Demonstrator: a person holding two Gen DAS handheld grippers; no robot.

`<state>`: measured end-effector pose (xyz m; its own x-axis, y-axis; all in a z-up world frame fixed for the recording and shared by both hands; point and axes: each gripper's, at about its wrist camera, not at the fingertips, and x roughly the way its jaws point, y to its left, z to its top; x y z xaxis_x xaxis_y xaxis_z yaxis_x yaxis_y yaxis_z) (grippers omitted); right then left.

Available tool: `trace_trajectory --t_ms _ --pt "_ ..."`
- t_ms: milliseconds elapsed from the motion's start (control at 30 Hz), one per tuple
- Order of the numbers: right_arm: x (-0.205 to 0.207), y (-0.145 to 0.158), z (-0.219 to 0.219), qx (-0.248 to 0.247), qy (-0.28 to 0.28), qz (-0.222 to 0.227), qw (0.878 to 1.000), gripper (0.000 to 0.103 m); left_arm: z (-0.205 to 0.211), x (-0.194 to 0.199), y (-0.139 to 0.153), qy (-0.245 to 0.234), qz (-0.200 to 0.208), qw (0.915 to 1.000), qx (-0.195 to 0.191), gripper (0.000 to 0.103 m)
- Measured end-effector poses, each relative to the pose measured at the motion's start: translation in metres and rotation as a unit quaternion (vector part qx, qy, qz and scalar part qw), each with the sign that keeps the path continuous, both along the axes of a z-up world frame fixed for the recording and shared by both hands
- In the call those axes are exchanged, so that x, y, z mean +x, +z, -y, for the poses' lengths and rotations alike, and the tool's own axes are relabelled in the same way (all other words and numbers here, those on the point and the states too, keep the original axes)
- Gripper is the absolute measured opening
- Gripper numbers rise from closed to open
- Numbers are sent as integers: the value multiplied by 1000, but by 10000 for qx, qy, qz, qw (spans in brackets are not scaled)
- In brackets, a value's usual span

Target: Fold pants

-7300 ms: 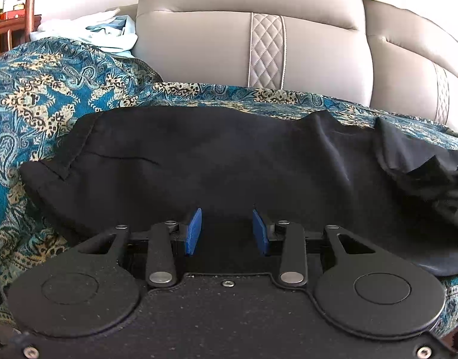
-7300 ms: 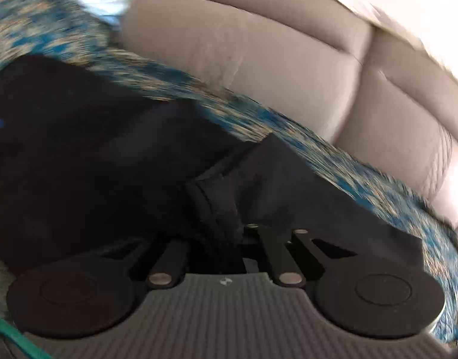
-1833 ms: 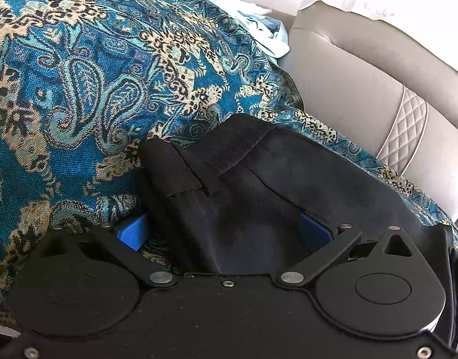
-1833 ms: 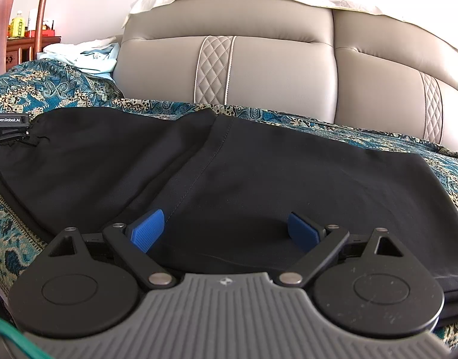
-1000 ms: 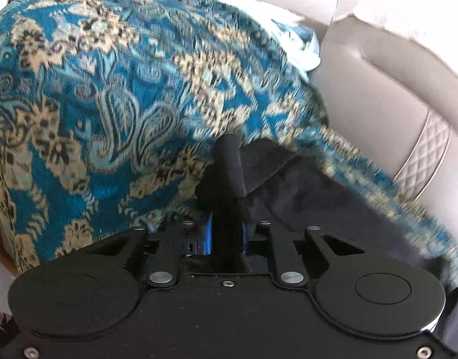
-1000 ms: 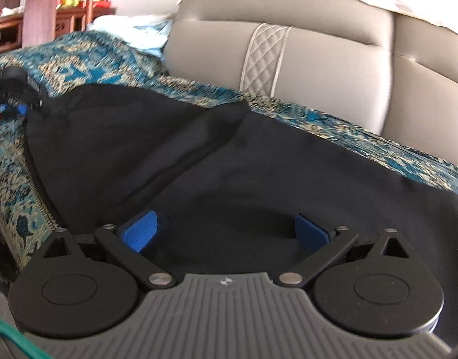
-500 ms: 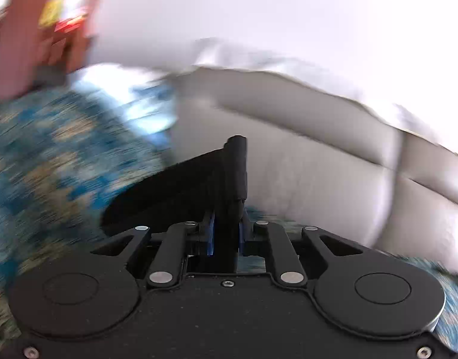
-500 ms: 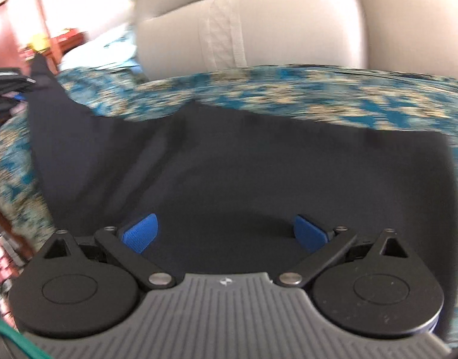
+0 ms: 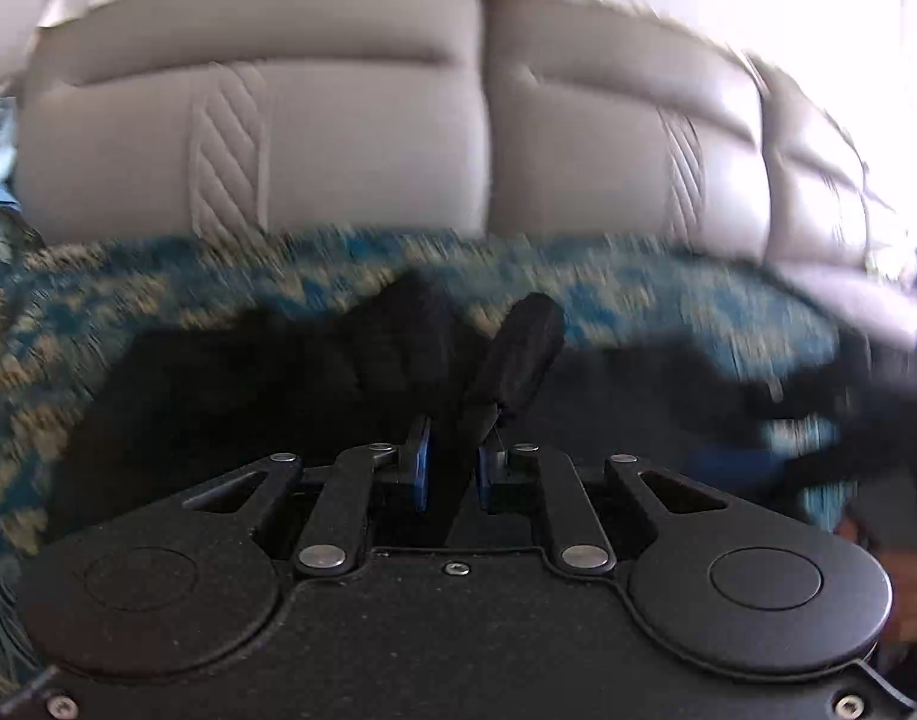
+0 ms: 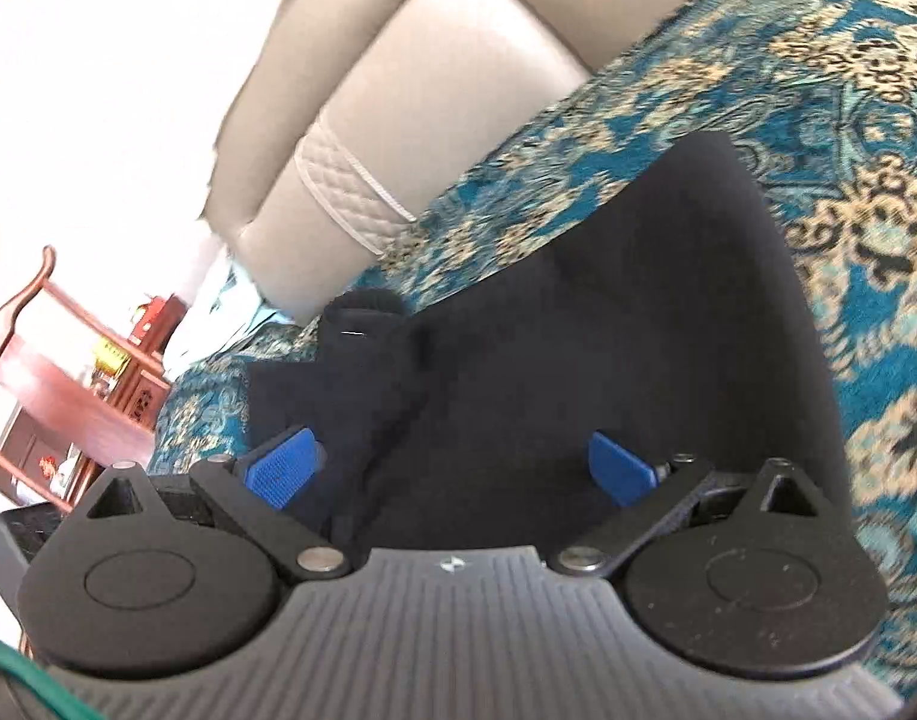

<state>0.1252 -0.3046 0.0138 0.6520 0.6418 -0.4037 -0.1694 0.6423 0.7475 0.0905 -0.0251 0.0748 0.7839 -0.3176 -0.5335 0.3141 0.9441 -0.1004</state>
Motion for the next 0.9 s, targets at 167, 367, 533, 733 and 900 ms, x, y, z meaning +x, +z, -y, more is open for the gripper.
trace_trajectory --t_ms 167,367,533,733,900 --pt "-16 -4 -30 -158 198 316 9992 102 17 -20 -17 -172 78 9990 398 18" --pt "-15 -11 -44 240 88 287 9993 103 9 -46 -23 -497 -127 9978 413 33" --pt "-22 -12 -51 79 -268 512 9983 102 -21 -74 -18 -328 -152 9990 248 33" --pt "-45 -11 -86 -878 -902 1057 9864 96 -76 -94 -11 824 138 9965 62 26" --pt "-77 -12 -115 -1893 -1689 1185 9600 93 -105 -86 -16 1465 97 9890 200 22"
